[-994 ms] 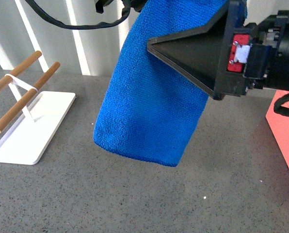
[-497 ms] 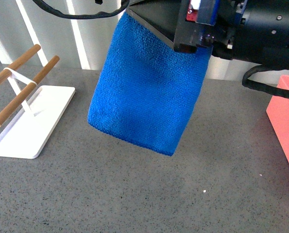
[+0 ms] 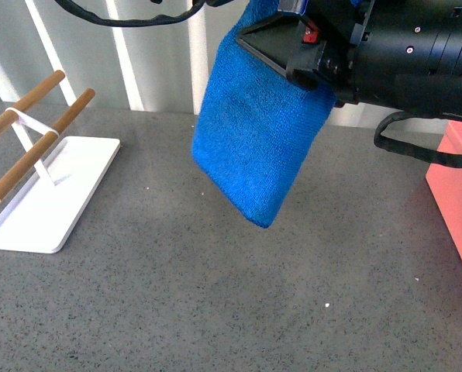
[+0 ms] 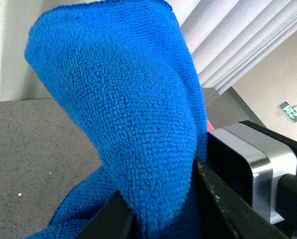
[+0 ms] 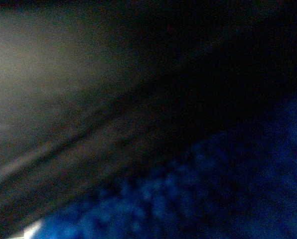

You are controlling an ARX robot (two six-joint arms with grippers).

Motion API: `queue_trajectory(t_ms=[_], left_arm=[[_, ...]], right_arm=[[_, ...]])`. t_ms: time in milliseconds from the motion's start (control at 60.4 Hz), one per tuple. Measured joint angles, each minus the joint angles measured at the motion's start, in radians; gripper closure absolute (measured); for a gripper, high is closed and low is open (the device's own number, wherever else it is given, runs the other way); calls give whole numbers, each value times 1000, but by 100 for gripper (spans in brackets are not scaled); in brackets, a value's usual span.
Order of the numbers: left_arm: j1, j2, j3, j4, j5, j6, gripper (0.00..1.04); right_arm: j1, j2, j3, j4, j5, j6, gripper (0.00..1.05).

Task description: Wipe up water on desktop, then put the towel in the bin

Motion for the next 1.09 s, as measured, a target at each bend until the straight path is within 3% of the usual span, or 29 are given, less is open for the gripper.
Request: queue_trajectory(t_ms=[414, 646, 911, 944, 961, 1010, 1027, 1093], left_arm=[[5, 0, 0, -1, -16, 1, 5], [4, 0, 0, -1, -2, -1, 7], [0, 0, 0, -1, 2, -1, 7], [-5, 0, -2, 9, -35, 10, 8], [-17, 0, -15, 47, -129, 38, 11], [-25, -6, -46, 125, -291, 91, 16], [-26, -16, -75, 174, -396, 132, 20], [-21, -58, -164, 267, -604, 230, 29]], right_arm=[[-5, -33, -41, -43, 43, -42, 98], [-5, -61, -83, -60, 53, -56, 98], [-7, -101, -112, -190, 114, -149, 98], [-8, -104, -114, -209, 124, -165, 98], [-10, -106, -118, -217, 127, -179, 98], [-14, -111, -127, -224, 130, -193, 98], [-15, -112, -129, -225, 131, -196, 98], [-18, -120, -135, -232, 131, -208, 98]])
